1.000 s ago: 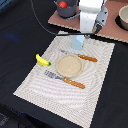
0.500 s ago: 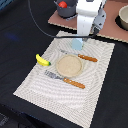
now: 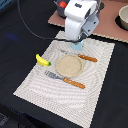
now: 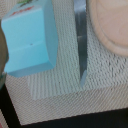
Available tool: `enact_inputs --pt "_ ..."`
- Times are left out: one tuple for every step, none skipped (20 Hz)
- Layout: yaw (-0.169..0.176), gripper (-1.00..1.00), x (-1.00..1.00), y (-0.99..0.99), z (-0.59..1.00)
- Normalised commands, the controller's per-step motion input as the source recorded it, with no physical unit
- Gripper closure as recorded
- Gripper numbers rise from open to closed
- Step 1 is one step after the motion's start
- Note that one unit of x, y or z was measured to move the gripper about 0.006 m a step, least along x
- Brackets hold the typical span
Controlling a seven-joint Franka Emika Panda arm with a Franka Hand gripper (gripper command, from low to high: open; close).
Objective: Interact with the objects in diverse but meaningful ways.
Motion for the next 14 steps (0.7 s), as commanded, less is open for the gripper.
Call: enact_inputs --pt "-0.003 -1.00 -0.49 -0.11 -0.21" --pt "0.000 -1.00 -0.47 -0.10 -0.25" --pt "0.000 -1.00 -0.44 -0.14 -0.25" --pt "0.000 -1.00 -0.43 -0.11 -0.29" --pt "0.000 -1.00 -0.33 -0.13 -0.27" --pt "0.000 -1.00 -0.19 -0.24 -0.22" --pt "-0.005 -1.00 -0.27 -0.34 -0.17" --pt "-0.004 -1.00 -0.34 -0.35 -0.21" --pt "-0.001 -1.00 -0.38 -0.39 -0.27" --pt "-0.002 -1.00 -0.42 -0.39 -0.31" --pt "-0.004 -1.00 -0.53 -0.43 -0.37" --pt "-0.001 -1.00 -0.62 -0.42 -0.37" --pt "0.000 -1.00 -0.65 -0.40 -0.33" --pt "0.000 -1.00 -0.61 -0.37 -0.23"
